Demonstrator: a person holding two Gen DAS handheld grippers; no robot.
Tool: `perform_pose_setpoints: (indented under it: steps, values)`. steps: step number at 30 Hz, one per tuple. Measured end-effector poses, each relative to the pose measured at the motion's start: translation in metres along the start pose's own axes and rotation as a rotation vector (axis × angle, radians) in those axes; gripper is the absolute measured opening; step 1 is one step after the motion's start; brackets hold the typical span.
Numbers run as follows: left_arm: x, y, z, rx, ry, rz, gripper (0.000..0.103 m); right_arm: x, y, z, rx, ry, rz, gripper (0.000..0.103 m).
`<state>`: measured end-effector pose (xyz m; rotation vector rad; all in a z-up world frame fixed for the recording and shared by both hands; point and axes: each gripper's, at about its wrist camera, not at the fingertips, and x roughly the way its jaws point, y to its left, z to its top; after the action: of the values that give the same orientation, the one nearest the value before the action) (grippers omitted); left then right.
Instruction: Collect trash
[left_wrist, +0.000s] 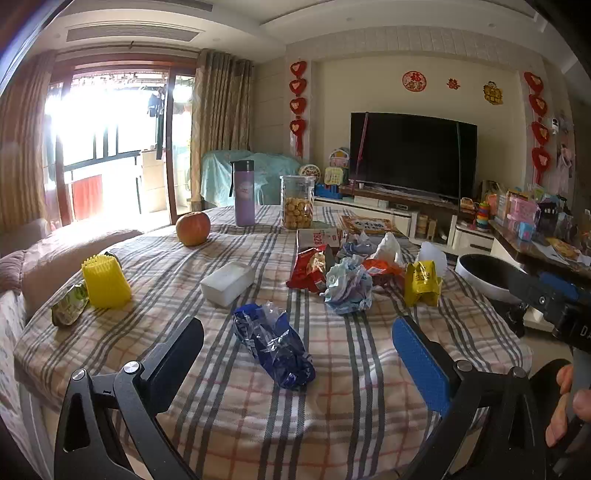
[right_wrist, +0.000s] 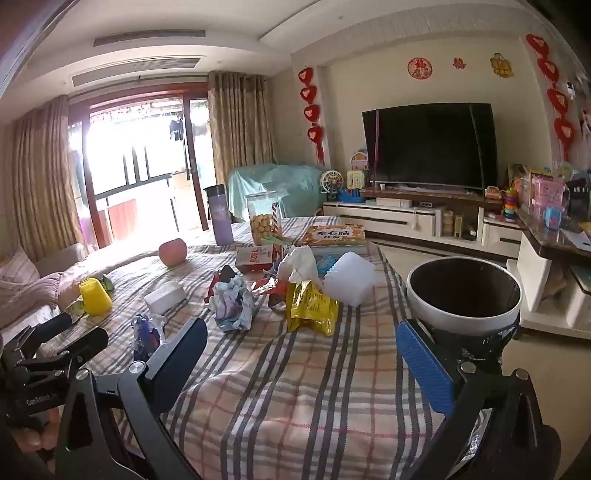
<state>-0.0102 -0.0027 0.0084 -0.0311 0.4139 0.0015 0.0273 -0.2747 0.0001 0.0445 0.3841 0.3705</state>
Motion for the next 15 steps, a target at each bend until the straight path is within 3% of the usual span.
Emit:
perform_pose_setpoints:
  steps: [15]
  values:
    - [-0.0011, 0.0016, -0.0027, -0.004, -0.016, 0.008, 0.102, 0.0004, 0.0028, 0.0007, -0.008, -0.008, 0.012, 0.103]
